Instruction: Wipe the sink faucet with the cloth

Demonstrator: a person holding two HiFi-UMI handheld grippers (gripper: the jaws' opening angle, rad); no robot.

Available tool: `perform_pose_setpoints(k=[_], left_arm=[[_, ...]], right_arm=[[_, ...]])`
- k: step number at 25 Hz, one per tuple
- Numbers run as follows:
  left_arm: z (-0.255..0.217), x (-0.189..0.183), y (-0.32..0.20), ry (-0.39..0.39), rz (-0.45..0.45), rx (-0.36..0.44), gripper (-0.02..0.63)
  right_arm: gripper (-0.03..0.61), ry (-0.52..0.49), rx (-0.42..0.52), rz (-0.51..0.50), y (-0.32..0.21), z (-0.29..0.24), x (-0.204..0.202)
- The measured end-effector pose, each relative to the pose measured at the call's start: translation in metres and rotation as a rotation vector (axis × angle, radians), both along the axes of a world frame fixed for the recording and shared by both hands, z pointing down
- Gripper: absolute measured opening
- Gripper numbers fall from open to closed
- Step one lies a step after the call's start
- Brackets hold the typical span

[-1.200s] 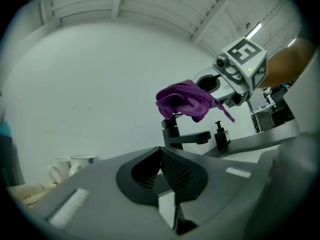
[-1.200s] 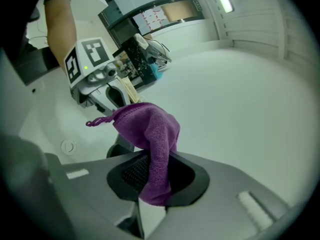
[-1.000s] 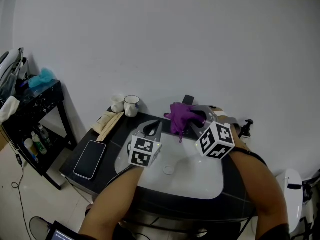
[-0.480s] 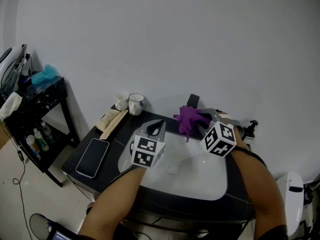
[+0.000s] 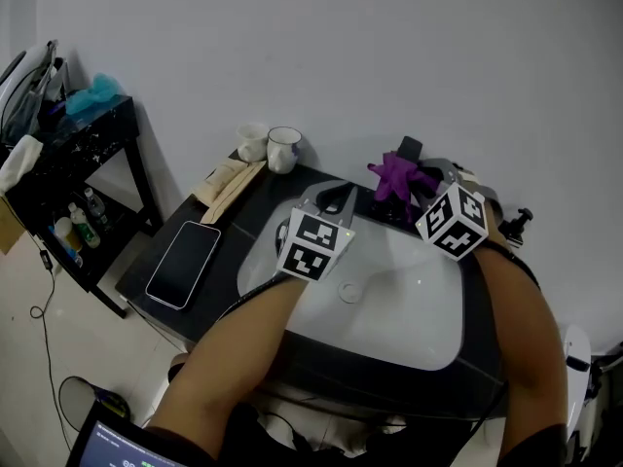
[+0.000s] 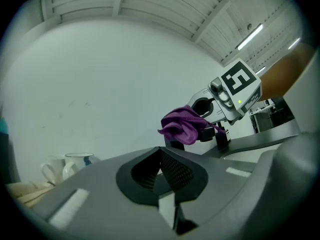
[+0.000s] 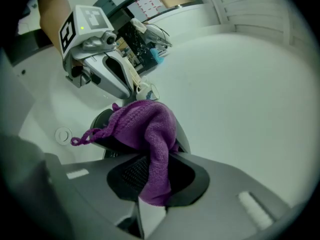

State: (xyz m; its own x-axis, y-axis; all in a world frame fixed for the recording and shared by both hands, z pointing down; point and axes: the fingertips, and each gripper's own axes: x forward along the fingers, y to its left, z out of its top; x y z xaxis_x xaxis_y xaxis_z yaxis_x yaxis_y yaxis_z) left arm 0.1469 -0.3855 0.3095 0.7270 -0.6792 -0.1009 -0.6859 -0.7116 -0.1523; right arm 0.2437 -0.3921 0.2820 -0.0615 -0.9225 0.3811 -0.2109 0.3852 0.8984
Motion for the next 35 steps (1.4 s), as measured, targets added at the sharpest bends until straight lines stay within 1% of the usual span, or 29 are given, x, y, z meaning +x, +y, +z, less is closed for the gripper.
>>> perform_pose_setpoints(k=[2, 8, 11, 13, 16, 20, 28, 33, 35], left_arm=[[-0.002, 0.002, -0.001, -0.004, 0.011, 0.008, 0.018], [0.005, 0.004, -0.002, -0.029, 0.007, 0.003, 0.018], [0.005, 0.005, -0.001, -0.022, 0.015, -0.002, 0.018], [0.005, 0.008, 0.001, -0.018, 0.027, -0.004, 0.018], [0.006, 0.011, 0.003, -0.043, 0.031, 0.01, 0.017], [0.009, 0.011, 0.003, -0.085, 0.02, 0.032, 0.018], [0.016, 0.009, 0.005, -0.112, 0.018, 0.028, 0.018], [0.016, 0.006, 0.007, -0.107, 0.012, 0.017, 0.018], [0.017, 0.003, 0.009, -0.101, 0.006, 0.01, 0.018]], right_arm=[[0.077, 0.011, 0.003, -0.004, 0.0, 0.0, -0.001], [0.075, -0.021, -0.002, -0.001, -0.001, 0.0, -0.002], [0.075, -0.03, -0.005, -0.014, 0.005, 0.0, -0.007], [0.075, -0.015, -0.003, -0.03, 0.011, 0.0, -0.013], [0.075, 0.019, 0.002, -0.053, 0.019, -0.001, -0.019], [0.075, 0.009, 0.007, -0.073, 0.031, 0.0, -0.027], [0.075, -0.019, 0.008, -0.121, 0.066, 0.004, -0.045], [0.077, -0.054, 0.004, -0.167, 0.095, 0.006, -0.057], [0.077, -0.045, -0.004, -0.199, 0.111, 0.014, -0.063]])
